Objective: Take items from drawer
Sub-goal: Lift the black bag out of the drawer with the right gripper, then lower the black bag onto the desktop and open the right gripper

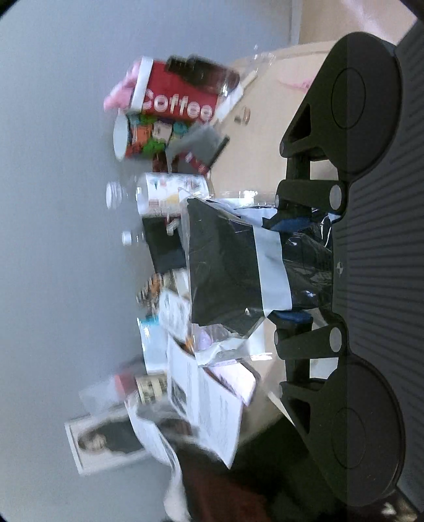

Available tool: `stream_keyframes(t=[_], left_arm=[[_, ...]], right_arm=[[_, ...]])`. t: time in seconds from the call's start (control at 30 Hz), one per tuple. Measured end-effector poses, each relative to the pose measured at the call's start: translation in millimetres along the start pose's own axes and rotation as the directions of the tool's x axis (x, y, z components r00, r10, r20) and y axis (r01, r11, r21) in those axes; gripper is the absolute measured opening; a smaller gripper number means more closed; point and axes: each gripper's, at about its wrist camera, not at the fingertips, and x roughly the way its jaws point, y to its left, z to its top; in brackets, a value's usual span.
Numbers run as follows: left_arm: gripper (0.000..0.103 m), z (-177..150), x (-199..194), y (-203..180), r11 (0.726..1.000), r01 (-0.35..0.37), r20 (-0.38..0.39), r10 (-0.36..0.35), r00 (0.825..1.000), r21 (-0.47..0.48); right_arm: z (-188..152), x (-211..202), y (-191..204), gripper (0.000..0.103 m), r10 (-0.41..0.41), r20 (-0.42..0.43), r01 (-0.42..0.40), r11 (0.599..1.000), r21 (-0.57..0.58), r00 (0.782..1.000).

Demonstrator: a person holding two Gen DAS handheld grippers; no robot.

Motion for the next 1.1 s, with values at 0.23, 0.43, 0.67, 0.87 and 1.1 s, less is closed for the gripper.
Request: stream_keyframes(t=[0.23, 0.43, 0.67, 0.87, 1.1], left_arm=[[0.098, 1.5, 3.4, 0.0, 1.000, 0.001, 0.003, -0.001, 1.000, 0.002], [0.098, 2.6, 5.7, 0.1, 1.000, 0.003, 0.003, -0.003, 1.000, 0.003], [0.098, 3.8, 10.2, -0.9, 1.000, 0.006, 0.009, -0.006, 1.000, 0.006], [0.099, -0.6, 8.7, 1.4, 1.000, 0.014, 0.008, -0.014, 1.000, 0.006], [0.099, -7.7, 3.8, 4.0, 1.000, 0.024, 0.002, -0.024, 1.000, 0.006]], right_arm=[[2.8, 23.7, 0.8, 0.044, -0.114, -0.043, 0.117, 0.989, 0.086, 0.993], [4.8, 57.4, -6.9, 0.044, -0.160, -0.120, 0.174, 0.978, 0.116, 0.980], [7.3, 99.5, -18.9, 0.044, -0.191, -0.205, 0.222, 0.965, 0.142, 0.960], [14.6, 128.3, -22.4, 0.044, -0.201, -0.270, 0.242, 0.961, 0.130, 0.942], [16.8, 149.5, -26.7, 0.045, -0.212, -0.296, 0.261, 0.956, 0.135, 0.931]])
